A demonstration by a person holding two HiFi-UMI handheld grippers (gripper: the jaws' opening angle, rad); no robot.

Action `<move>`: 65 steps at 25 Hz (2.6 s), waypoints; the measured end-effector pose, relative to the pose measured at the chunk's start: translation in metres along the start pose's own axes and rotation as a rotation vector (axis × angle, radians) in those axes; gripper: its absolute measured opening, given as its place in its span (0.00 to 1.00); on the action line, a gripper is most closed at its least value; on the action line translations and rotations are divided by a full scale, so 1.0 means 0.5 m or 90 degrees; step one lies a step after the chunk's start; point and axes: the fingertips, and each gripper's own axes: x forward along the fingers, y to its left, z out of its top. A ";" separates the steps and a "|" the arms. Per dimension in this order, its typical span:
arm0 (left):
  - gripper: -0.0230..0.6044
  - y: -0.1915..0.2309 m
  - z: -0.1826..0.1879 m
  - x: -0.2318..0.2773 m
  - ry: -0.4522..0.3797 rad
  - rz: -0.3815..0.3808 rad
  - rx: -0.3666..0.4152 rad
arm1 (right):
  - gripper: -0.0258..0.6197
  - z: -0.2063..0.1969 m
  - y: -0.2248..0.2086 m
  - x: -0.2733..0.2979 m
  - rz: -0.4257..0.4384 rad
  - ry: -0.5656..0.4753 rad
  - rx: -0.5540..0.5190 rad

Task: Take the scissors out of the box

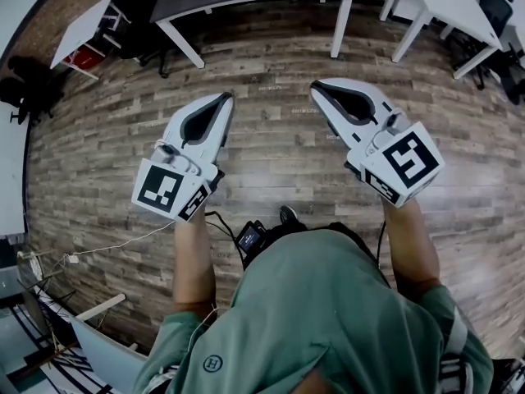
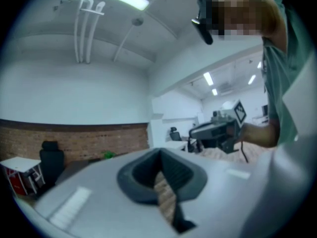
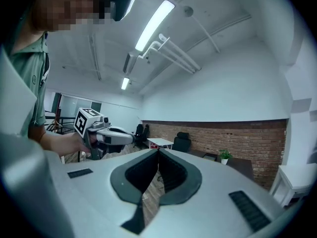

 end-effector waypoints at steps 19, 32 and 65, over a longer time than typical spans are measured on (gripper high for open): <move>0.03 0.227 -0.058 0.190 0.023 0.008 -0.009 | 0.05 -0.028 -0.219 0.220 0.014 0.000 0.015; 0.03 0.299 -0.065 0.354 0.029 0.042 -0.008 | 0.05 -0.043 -0.398 0.288 0.051 -0.005 0.014; 0.03 0.710 -0.148 0.551 0.026 -0.048 -0.023 | 0.05 -0.050 -0.609 0.661 -0.031 0.021 0.037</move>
